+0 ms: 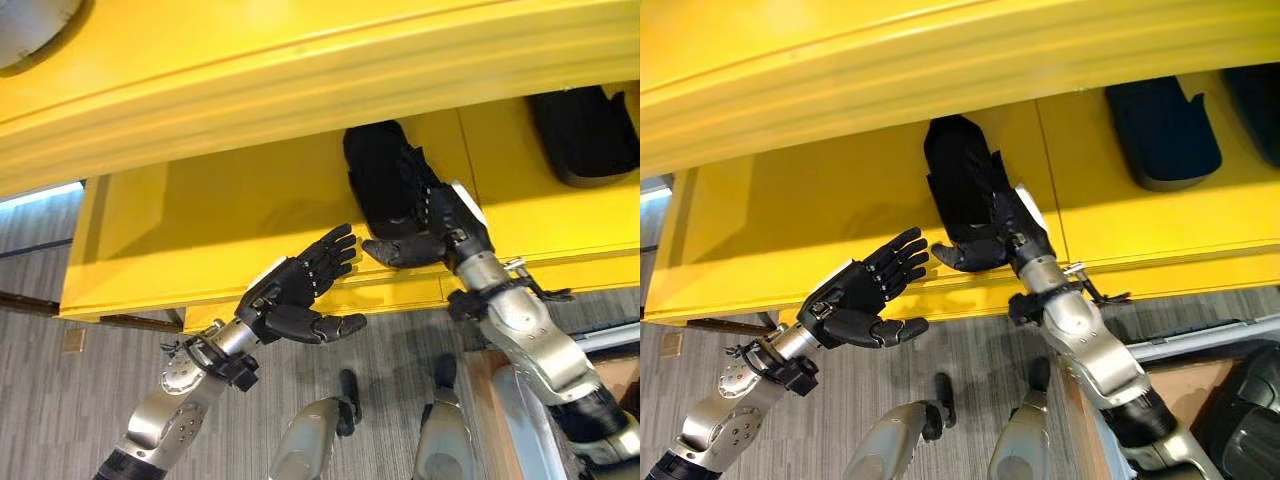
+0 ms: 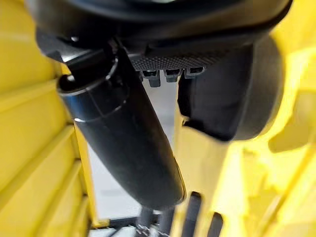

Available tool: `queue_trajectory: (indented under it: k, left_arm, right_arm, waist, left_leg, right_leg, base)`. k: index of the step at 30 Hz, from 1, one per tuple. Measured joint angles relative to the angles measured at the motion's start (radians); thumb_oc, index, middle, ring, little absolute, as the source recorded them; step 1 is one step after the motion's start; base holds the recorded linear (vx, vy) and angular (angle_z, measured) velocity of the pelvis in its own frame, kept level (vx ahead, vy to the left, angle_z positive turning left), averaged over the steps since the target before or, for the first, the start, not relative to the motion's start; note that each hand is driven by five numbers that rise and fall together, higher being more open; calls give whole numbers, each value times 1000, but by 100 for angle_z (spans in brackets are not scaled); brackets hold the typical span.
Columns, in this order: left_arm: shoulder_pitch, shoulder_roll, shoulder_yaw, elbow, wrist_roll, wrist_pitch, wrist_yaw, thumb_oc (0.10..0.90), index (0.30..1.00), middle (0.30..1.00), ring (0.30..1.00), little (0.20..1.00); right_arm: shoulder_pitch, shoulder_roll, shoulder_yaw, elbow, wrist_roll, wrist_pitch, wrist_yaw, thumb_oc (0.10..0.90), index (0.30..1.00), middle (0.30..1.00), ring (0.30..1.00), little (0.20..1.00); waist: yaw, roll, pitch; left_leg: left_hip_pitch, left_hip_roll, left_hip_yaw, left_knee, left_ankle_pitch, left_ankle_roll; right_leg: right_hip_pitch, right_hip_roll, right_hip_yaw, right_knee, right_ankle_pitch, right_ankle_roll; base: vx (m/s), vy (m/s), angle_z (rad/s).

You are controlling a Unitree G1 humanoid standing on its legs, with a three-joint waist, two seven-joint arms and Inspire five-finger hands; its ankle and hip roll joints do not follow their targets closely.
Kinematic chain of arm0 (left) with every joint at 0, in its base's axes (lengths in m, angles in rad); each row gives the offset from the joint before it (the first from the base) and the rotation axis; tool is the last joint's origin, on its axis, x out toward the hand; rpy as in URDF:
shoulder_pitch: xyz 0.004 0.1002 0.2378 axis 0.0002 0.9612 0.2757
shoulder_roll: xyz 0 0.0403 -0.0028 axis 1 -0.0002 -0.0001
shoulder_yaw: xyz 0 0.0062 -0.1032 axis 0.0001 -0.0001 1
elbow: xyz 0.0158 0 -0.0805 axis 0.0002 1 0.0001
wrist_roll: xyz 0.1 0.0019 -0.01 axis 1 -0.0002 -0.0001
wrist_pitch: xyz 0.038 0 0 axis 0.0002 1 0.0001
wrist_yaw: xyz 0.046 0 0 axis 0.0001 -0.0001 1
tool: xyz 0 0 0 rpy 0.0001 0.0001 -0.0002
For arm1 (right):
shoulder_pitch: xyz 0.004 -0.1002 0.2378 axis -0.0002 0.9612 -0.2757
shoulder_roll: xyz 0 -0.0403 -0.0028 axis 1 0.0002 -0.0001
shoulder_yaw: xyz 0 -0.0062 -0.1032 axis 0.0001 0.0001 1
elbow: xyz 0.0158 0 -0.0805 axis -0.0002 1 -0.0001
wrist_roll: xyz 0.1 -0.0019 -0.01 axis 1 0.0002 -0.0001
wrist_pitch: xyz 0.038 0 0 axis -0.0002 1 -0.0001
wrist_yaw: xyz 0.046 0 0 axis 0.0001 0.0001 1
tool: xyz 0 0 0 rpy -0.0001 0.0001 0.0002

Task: Move parts from the plastic box to the shelf.

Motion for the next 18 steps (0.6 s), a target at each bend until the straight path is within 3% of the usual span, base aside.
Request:
queue_trajectory:
  k: [6, 10, 11, 14, 18]
  left_arm:
    - [11, 0, 32, -21, 21, 2, 0, 900, 1000, 1000, 1000, 1000]
    - [21, 1, 37, -24, 26, 2, 0, 900, 1000, 1000, 1000, 1000]
    - [29, 4, 37, -29, 26, 2, 0, 900, 1000, 1000, 1000, 1000]
    - [31, 4, 37, -37, 26, 2, 0, 900, 1000, 1000, 1000, 1000]
    - [29, 5, 37, -44, 25, 3, 0, 900, 1000, 1000, 1000, 1000]
  right_arm:
    - [120, -162, -128, -68, -243, -56, 91, 900, 1000, 1000, 1000, 1000]
    - [128, -198, -161, -68, -295, -96, 98, 900, 1000, 1000, 1000, 1000]
    - [123, -234, -163, -68, -327, -134, 91, 900, 1000, 1000, 1000, 1000]
    - [95, -242, -160, -67, -410, -187, 74, 900, 1000, 1000, 1000, 1000]
    - [10, -241, -117, -65, -454, -207, 52, 900, 1000, 1000, 1000, 1000]
  waist:
    - [-28, -8, 1]
    - [-47, -15, 2]
    - [-50, -15, 3]
    - [-50, -16, 3]
    - [-49, -15, 3]
  left_leg:
    - [6, 23, 3, 2, -7, -14]
    - [7, 29, 4, 2, -12, -13]
    - [5, 31, 6, 1, -12, -14]
    - [-1, 35, 4, 0, -14, -17]
    - [-5, 34, 4, 1, -7, -19]
  right_leg:
    - [-1, 24, 12, 0, -7, 2]
    - [-1, 29, 12, -1, -13, -3]
    - [-2, 32, 13, -9, -14, 0]
    - [-5, 36, 11, -15, -14, 0]
    - [-7, 36, 11, -16, -6, -7]
  base:
    - [-14, -54, -9]
    - [-31, -50, -3]
    - [-48, -35, -4]
    - [-28, -20, -1]
    - [0, 0, 0]
